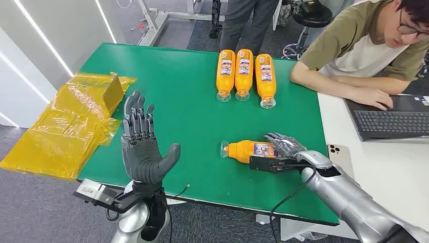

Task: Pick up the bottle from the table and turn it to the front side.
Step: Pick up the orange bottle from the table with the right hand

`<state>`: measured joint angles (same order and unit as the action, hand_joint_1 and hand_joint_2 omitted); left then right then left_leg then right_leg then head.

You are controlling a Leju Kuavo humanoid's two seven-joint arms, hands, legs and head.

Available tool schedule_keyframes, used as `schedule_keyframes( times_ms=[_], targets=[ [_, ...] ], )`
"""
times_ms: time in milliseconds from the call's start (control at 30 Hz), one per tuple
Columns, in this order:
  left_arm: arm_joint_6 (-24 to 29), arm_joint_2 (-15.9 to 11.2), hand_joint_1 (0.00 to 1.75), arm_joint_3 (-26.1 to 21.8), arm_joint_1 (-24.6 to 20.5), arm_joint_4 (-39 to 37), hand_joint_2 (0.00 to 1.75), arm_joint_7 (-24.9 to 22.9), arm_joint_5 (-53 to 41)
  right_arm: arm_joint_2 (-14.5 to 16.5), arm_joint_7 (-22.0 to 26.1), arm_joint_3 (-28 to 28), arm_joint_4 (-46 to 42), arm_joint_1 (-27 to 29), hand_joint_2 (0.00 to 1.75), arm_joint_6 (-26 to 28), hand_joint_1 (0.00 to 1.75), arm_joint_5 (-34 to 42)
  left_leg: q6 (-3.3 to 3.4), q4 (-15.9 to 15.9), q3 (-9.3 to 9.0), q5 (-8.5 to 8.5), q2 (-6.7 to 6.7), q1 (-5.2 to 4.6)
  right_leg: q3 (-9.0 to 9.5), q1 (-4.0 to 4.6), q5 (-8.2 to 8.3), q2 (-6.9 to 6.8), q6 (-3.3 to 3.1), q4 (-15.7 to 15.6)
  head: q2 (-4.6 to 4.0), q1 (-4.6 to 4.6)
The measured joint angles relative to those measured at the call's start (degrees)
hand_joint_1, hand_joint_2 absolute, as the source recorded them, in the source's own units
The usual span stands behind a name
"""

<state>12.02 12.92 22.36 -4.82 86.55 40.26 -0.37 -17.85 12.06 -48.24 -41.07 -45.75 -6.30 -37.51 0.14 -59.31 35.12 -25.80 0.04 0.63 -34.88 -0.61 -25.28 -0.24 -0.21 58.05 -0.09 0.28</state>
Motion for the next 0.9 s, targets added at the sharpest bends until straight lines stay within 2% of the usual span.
schedule_keyframes(
  times_ms=[233, 267, 367, 400, 700, 800, 900],
  targets=[
    [0.00, 0.00, 0.00, 0.00, 0.00, 0.00, 1.75, 0.01, -0.02, -0.29, -1.40, -0.67, 0.34, -0.20, 1.75, 0.95, 0.00, -0.96, 0.00, 0.00, 0.00, 0.00, 0.01, 0.00, 0.00, 0.00, 0.00, 0.01, 0.00, 0.01, 0.00, 0.00],
    [0.00, 0.00, 0.00, 0.00, 0.00, 0.00, 1.75, 0.01, -0.02, -0.32, -1.48, -0.74, 0.39, -0.23, 1.75, 0.97, 0.07, -1.00, 0.00, 0.00, 0.00, 0.00, 0.01, 0.00, 0.00, 0.00, 0.00, 0.01, 0.00, 0.00, 0.00, 0.00],
    [0.01, 0.00, 0.00, 0.00, 0.00, 0.00, 1.75, 0.01, -0.02, -0.39, -1.76, -0.97, 0.59, -0.33, 1.75, 0.97, 1.37, -1.54, 0.00, 0.00, 0.00, 0.00, 0.01, 0.00, 0.00, 0.00, 0.00, 0.01, 0.00, 0.00, 0.00, 0.00],
    [0.01, 0.00, 0.00, 0.00, 0.00, 0.00, 1.75, 0.01, -0.02, -0.43, -1.80, -1.05, 0.66, -0.35, 1.75, 0.94, 1.74, -1.74, 0.00, 0.00, -0.01, 0.00, 0.01, 0.00, 0.00, 0.00, 0.00, 0.01, 0.00, 0.00, 0.00, 0.00],
    [0.29, 0.00, 0.00, 0.00, 0.02, 0.00, 1.75, 0.00, 0.00, -0.38, -0.19, -1.54, 1.38, -0.30, 1.75, 2.91, 1.75, -0.91, 0.00, 0.00, 0.00, 0.00, 0.00, 0.00, 0.02, 0.00, 0.00, 0.00, 0.00, 0.00, 0.00, 0.00],
    [0.58, 0.00, 0.00, 0.00, 0.03, 0.00, 1.75, 0.01, -0.04, 0.01, 0.57, -1.32, 1.45, 0.48, 1.75, 6.15, 1.75, 0.56, 0.00, 0.00, 0.00, 0.00, 0.00, 0.00, 0.01, 0.00, 0.00, 0.00, 0.00, 0.01, 0.00, 0.00],
    [1.02, 0.00, 0.00, 0.00, 0.04, 0.00, 1.75, 0.01, -0.21, 0.93, 1.14, 0.03, 0.98, 2.46, 1.75, 12.21, 1.75, 2.27, 0.00, 0.01, 0.02, 0.00, -0.01, 0.01, 0.01, 0.01, 0.00, 0.00, 0.00, 0.01, 0.00, 0.00]
  ],
)
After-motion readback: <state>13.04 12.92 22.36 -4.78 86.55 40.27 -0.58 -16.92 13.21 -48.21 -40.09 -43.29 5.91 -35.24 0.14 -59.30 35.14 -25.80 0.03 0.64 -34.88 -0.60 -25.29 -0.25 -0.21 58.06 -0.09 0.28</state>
